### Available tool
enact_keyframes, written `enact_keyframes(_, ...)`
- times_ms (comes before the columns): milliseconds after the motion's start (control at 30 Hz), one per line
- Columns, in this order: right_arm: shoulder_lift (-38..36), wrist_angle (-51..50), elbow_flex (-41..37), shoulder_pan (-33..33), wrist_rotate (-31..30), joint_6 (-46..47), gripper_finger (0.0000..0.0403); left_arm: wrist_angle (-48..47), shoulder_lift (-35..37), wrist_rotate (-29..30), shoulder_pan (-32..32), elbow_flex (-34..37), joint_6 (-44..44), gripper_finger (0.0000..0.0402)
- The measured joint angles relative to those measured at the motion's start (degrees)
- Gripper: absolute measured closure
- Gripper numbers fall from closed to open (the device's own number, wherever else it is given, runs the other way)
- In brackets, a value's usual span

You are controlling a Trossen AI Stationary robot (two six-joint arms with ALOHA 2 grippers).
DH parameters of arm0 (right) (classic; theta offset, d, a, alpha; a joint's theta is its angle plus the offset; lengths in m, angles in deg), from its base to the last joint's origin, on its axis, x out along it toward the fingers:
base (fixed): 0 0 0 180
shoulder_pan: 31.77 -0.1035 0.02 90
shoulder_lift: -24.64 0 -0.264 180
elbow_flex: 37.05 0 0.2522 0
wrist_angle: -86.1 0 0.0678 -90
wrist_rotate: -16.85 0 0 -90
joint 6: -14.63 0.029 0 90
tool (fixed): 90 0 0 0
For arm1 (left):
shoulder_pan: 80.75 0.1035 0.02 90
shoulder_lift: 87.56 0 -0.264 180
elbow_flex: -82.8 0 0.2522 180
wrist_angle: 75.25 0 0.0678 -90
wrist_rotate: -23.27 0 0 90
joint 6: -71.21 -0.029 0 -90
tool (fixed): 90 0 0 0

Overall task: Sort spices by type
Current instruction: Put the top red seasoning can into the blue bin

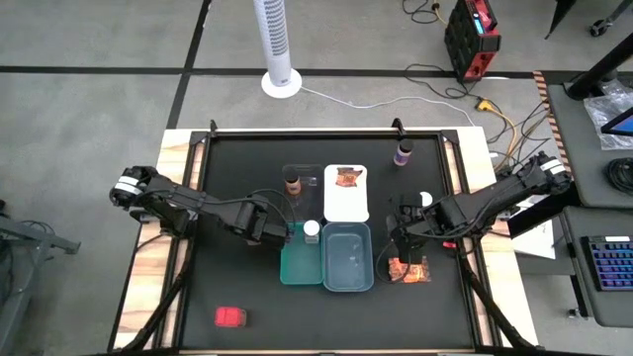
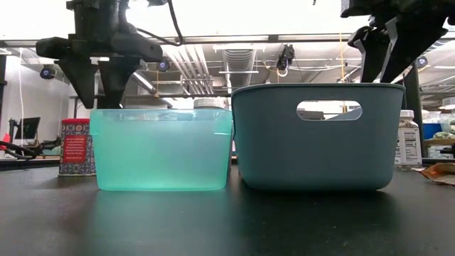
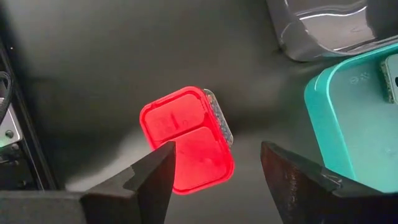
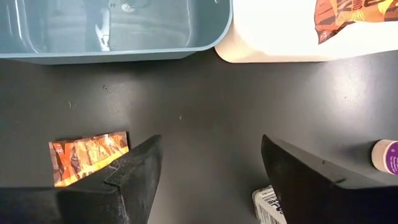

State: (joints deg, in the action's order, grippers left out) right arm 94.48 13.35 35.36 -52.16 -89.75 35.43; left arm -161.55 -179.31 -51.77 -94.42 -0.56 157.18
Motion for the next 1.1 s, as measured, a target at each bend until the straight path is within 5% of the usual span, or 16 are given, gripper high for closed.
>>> enact_keyframes(333,0.0,1.1,0.0,0.0,0.0,-0.5,0.0135,0.0,0.0,1.6,0.0,0.0,-0.5,0.0167)
enact_keyframes(733,0.0,1.1,0.0,0.0,0.0,-0.5,0.0136,2.3,0.0,2.0,0.0,0.0,-0.3,0.0068)
enact_keyframes(1100,0.0,1.4,0.0,0.0,0.0,-0.4,0.0127,-2.2,0.0,0.1,0.1,0.0,2.6,0.006)
